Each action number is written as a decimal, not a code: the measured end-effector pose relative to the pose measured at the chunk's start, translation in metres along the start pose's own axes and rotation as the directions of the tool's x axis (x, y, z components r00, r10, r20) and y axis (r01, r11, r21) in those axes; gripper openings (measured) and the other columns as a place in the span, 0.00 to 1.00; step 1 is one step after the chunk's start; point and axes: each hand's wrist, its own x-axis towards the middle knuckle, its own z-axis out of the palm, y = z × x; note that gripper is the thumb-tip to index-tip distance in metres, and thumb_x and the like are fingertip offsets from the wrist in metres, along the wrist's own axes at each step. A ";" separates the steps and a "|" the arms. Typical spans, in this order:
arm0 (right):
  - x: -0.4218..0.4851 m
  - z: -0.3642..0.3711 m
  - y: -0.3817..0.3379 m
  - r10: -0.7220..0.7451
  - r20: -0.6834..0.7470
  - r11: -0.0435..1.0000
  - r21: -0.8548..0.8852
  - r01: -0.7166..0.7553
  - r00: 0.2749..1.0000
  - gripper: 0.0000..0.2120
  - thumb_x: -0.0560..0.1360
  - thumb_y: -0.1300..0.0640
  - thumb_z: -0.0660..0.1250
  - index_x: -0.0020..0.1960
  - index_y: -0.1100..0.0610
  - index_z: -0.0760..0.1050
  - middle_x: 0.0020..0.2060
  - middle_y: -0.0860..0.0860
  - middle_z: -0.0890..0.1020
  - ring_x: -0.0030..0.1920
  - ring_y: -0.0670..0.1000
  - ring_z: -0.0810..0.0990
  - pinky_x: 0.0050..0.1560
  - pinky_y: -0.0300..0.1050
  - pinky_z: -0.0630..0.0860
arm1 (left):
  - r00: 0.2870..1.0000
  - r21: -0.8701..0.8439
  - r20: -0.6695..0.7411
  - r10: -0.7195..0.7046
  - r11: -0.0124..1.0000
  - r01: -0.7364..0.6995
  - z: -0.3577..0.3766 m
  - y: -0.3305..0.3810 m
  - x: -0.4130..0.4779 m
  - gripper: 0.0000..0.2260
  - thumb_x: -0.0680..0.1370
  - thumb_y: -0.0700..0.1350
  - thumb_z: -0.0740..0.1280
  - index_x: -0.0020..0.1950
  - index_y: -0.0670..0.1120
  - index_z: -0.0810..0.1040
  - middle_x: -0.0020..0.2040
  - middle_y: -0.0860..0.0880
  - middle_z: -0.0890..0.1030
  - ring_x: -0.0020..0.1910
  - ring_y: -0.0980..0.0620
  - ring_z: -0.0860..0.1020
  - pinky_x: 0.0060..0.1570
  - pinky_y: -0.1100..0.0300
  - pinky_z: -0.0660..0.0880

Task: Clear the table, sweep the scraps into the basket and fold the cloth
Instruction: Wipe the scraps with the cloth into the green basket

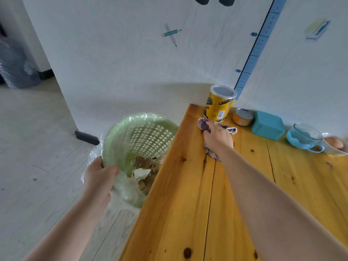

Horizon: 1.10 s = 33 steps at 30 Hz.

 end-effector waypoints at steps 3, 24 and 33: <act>0.006 0.000 -0.008 -0.096 0.066 0.995 -0.016 0.097 0.993 0.21 0.78 0.55 0.54 0.70 0.49 0.64 0.68 0.52 0.71 0.65 0.57 0.70 0.61 0.49 0.69 | 1.000 0.001 -0.002 0.016 1.000 -0.016 0.002 0.003 0.000 0.10 0.65 0.30 0.60 0.39 0.43 0.71 0.40 0.42 0.72 0.39 0.44 0.71 0.33 0.54 0.64; -0.179 -0.021 -0.008 -0.556 0.308 0.831 0.167 0.531 0.772 0.20 0.78 0.58 0.57 0.70 0.48 0.66 0.72 0.44 0.65 0.73 0.41 0.60 0.72 0.42 0.61 | 0.984 0.157 -0.151 0.094 0.985 -0.070 -0.071 0.009 -0.028 0.11 0.66 0.31 0.61 0.31 0.45 0.64 0.31 0.47 0.66 0.32 0.46 0.65 0.31 0.57 0.61; -0.259 -0.013 -0.050 -0.341 0.167 0.940 0.075 0.332 0.925 0.20 0.80 0.57 0.51 0.72 0.52 0.63 0.74 0.49 0.62 0.74 0.47 0.58 0.70 0.44 0.60 | 0.987 0.154 -0.157 0.014 0.988 0.011 -0.132 -0.030 -0.076 0.09 0.64 0.30 0.61 0.32 0.44 0.68 0.33 0.46 0.70 0.38 0.46 0.69 0.34 0.55 0.66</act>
